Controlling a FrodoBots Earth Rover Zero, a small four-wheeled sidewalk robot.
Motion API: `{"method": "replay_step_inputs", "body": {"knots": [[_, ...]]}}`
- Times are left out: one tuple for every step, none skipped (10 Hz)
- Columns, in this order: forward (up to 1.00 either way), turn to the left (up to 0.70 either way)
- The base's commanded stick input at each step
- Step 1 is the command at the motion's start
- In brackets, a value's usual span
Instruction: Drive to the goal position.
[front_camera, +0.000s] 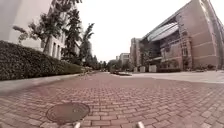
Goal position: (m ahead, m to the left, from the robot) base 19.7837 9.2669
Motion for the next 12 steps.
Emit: {"method": "replay_step_inputs", "body": {"knots": [[0.7, 0.0], [0.7, 0.0], [0.7, 0.0], [0.7, 0.0], [0.7, 0.14], [0.7, 0.14], [0.7, 0.14], [0.7, 0.14], [0.7, 0.14], [0.7, 0.14], [0.7, 0.14], [0.7, 0.14]]}}
